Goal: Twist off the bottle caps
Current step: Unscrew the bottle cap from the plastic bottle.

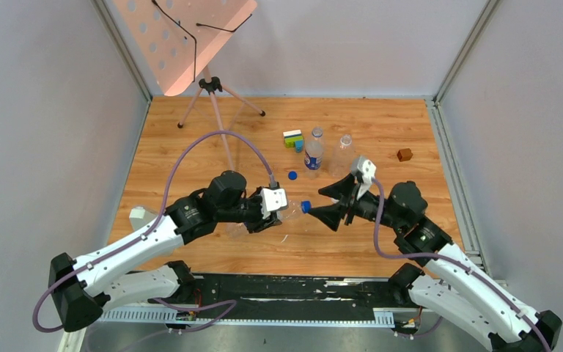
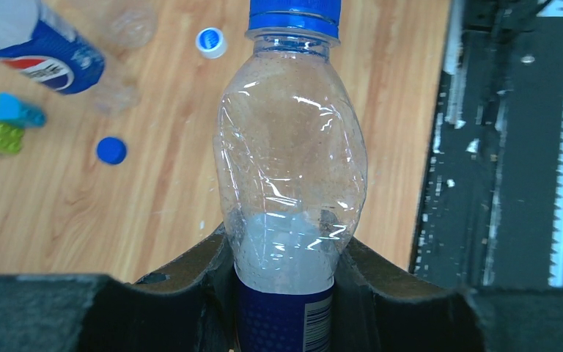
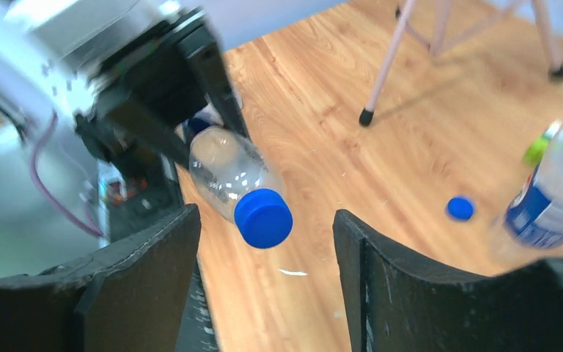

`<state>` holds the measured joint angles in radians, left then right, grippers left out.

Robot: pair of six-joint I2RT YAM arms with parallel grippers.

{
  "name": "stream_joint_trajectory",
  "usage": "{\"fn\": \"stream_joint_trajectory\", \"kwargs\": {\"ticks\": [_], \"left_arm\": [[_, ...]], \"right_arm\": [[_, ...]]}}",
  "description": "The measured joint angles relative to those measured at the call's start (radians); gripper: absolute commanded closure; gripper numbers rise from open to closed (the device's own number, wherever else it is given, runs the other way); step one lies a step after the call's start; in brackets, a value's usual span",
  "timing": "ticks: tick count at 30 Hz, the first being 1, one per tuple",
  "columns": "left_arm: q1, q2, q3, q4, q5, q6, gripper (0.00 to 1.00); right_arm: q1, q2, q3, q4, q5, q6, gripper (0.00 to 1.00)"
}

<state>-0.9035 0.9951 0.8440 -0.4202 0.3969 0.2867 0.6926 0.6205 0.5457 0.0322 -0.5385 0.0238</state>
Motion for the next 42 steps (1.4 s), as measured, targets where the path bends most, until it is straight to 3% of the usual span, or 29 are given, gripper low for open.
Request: {"fn": "stream_joint_trajectory", "kwargs": {"ticks": [2,8,15,21,34,42], "left_arm": [[-0.004,-0.023,-0.028,0.027,-0.058,0.005,0.99],[-0.033,-0.097,-0.076,0.073,-0.196,0.019,0.99],[-0.051,-0.127,-0.079,0.106,-0.256,0.038,0.99],[-0.053,-0.127,-0.079,0.105,-0.262,0.038,0.99],[-0.053,-0.124,-0.079,0.105,-0.259,0.038,1.00],[-0.054,-0.119,-0.078,0.105,-0.256,0.036,1.00]], "right_arm": [[-0.008,0.074,0.073,-0.060,0.064,0.167,0.33],[-0.037,0.243,0.201,-0.166,0.064,0.534,0.40],[-0.045,0.278,0.201,-0.179,-0.005,0.762,0.46],[-0.047,0.279,0.190,-0.117,-0.039,0.845,0.54],[-0.056,0.322,0.185,-0.079,-0.060,0.889,0.57],[-0.056,0.322,0.171,-0.072,-0.046,0.880,0.82]]}}
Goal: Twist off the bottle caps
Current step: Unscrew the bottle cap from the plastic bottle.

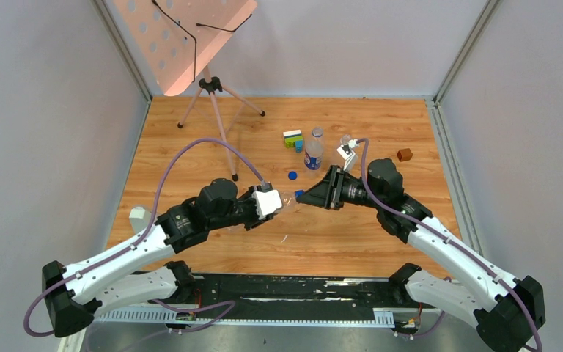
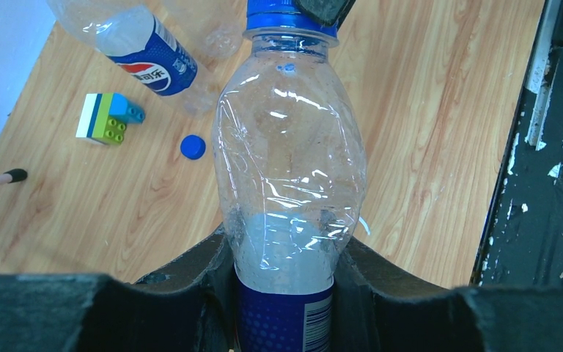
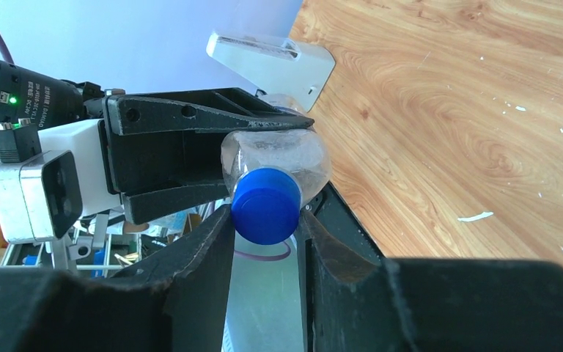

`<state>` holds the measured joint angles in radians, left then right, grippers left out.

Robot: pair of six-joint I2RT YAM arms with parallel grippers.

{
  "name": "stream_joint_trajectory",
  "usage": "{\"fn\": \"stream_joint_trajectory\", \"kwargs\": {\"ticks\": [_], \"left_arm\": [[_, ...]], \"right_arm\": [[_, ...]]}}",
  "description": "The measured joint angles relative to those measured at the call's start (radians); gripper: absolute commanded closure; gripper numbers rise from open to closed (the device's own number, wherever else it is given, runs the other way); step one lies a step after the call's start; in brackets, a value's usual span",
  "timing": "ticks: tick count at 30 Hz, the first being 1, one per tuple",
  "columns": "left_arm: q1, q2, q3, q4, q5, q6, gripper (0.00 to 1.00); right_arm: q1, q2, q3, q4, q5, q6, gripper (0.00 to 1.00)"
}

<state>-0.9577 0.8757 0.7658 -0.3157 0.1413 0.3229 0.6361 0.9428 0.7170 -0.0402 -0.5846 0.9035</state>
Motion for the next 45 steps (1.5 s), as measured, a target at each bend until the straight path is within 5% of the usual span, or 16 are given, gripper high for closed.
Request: {"fn": "stream_joint_trajectory", "kwargs": {"ticks": [5,11,18,21,24,26,32,45], "left_arm": [[0.002,0.005,0.000,-0.002,0.007,0.000,1.00],[0.005,0.002,0.000,-0.007,0.065,0.000,1.00],[0.005,0.001,0.021,-0.048,0.238,-0.003,1.00],[0.005,0.004,0.033,-0.065,0.291,-0.003,1.00],[0.006,0.010,0.045,-0.077,0.319,-0.003,1.00],[0.006,0.010,0.047,-0.078,0.333,0.000,0.99],[0.002,-0.002,0.049,-0.090,0.308,0.000,0.98],[-0.003,-0.025,0.048,-0.083,0.110,0.001,0.98]], "right_arm": [[0.000,0.000,-0.003,0.001,0.001,-0.056,1.00],[-0.001,-0.025,-0.009,0.008,-0.073,-0.287,1.00],[-0.002,-0.151,-0.086,0.053,-0.248,-0.738,1.00],[0.003,-0.188,-0.105,0.067,-0.290,-0.895,0.81],[0.010,-0.209,-0.110,0.069,-0.301,-0.983,0.44],[0.011,-0.217,-0.112,0.073,-0.292,-0.998,0.37],[0.006,-0.227,-0.114,0.053,-0.231,-0.871,0.33],[0.003,-0.171,-0.088,0.029,-0.050,-0.287,0.35]]}}
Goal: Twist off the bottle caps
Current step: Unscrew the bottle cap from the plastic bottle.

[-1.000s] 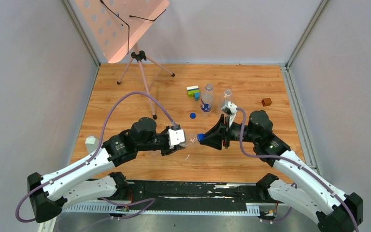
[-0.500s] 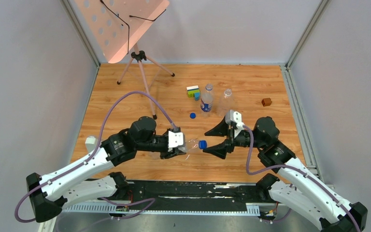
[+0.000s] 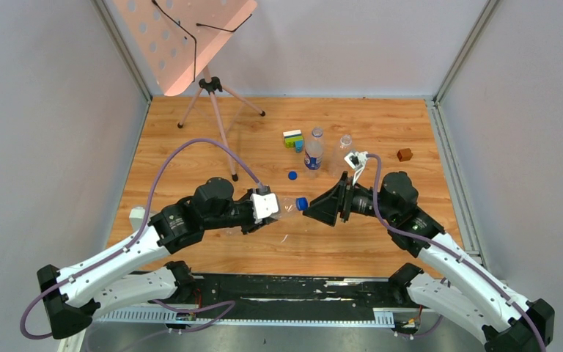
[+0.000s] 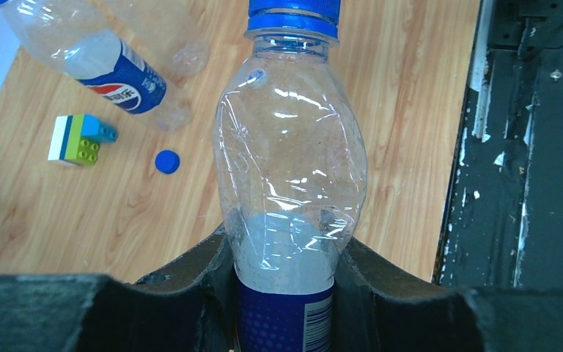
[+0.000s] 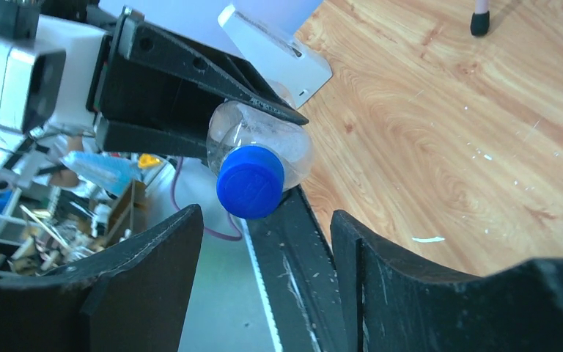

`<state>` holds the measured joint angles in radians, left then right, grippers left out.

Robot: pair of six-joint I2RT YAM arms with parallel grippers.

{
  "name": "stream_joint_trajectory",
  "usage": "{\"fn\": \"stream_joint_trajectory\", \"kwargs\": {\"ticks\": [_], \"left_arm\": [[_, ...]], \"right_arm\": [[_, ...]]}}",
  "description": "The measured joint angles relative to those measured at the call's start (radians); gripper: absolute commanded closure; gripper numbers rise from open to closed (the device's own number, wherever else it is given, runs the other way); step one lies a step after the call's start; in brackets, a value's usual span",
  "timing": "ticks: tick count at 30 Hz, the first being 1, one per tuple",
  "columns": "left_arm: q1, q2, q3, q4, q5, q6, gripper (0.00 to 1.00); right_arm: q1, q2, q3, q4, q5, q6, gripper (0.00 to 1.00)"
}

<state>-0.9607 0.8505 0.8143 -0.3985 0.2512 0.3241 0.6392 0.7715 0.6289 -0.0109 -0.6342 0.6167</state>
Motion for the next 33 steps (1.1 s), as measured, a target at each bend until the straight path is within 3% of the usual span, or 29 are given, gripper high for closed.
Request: {"fn": "stream_joint_trajectory", "kwargs": {"ticks": [6,10,21,27,33], "left_arm": [[0.000,0.002,0.000,0.000,-0.039,0.000,0.98],[0.000,0.004,0.000,0.000,-0.052,0.000,0.98],[0.000,0.010,-0.005,-0.002,-0.070,0.000,0.98],[0.000,0.010,-0.005,0.005,-0.018,0.000,0.98],[-0.004,0.015,0.002,-0.010,0.131,-0.003,0.98]], "right_arm": [[-0.001,0.049,0.032,0.000,0.042,0.117,0.38],[-0.001,0.091,0.057,0.000,0.047,0.161,0.45],[-0.001,0.130,0.067,0.010,0.019,0.153,0.97],[-0.001,0.081,0.035,0.064,-0.064,-0.098,0.98],[-0.001,-0.022,-0.019,0.095,-0.269,-0.608,1.00]]}}
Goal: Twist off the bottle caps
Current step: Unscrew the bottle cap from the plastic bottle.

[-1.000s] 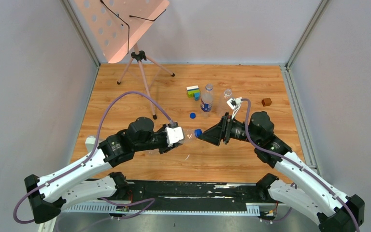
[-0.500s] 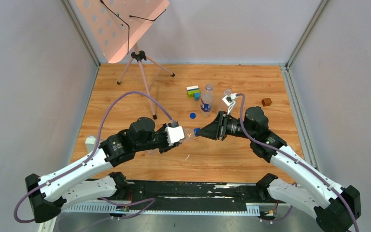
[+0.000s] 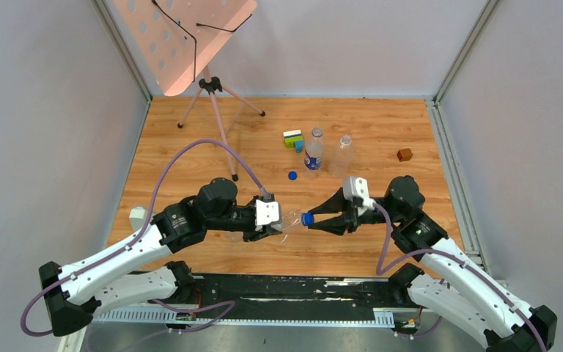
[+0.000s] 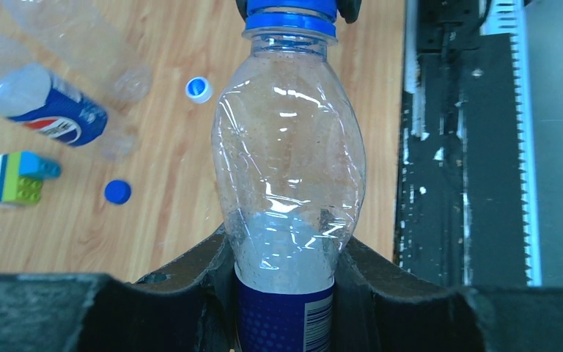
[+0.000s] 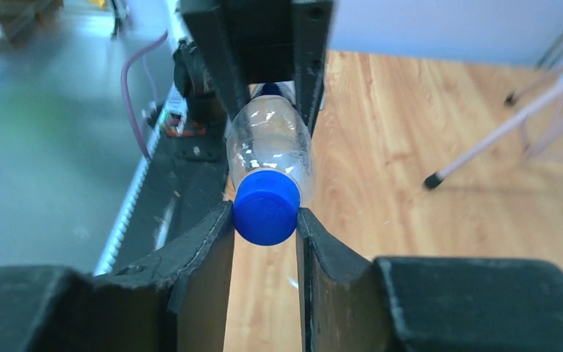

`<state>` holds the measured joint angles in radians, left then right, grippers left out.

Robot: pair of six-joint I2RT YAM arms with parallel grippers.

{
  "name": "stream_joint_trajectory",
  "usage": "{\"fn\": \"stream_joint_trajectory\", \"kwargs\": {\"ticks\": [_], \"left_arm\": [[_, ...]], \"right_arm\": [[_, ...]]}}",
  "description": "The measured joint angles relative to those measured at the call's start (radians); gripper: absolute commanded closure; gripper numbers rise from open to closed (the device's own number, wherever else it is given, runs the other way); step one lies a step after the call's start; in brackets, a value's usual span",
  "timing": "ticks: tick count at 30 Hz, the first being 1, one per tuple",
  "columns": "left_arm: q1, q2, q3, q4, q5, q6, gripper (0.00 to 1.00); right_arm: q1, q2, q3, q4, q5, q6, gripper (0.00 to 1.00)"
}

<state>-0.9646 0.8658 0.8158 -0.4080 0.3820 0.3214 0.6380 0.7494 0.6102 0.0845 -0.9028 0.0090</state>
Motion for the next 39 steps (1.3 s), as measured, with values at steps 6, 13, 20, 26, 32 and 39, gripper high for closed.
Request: {"fn": "stream_joint_trajectory", "kwargs": {"ticks": [6,13,20,26,32,39], "left_arm": [[-0.002,0.036,0.035,-0.054,0.110,0.000,0.98],[0.004,0.087,0.085,-0.125,0.144,0.003,0.97],[0.003,0.046,0.085,-0.140,0.106,0.003,0.97],[0.003,-0.015,0.062,-0.111,-0.009,0.003,0.97],[0.003,-0.055,-0.012,-0.027,-0.192,0.002,0.99],[0.003,-0.056,-0.043,0.046,-0.304,0.004,0.99]], "right_arm": [[0.006,-0.047,0.017,-0.156,-0.152,-0.579,1.00],[0.011,-0.055,0.025,-0.253,-0.166,-0.864,0.52],[0.001,-0.112,0.023,-0.249,-0.117,-0.818,0.35],[0.001,-0.150,-0.009,-0.195,-0.084,-0.644,0.34],[0.001,-0.108,-0.048,0.010,0.209,-0.045,0.36],[-0.002,0.084,0.146,-0.119,0.426,0.564,0.34]]}}
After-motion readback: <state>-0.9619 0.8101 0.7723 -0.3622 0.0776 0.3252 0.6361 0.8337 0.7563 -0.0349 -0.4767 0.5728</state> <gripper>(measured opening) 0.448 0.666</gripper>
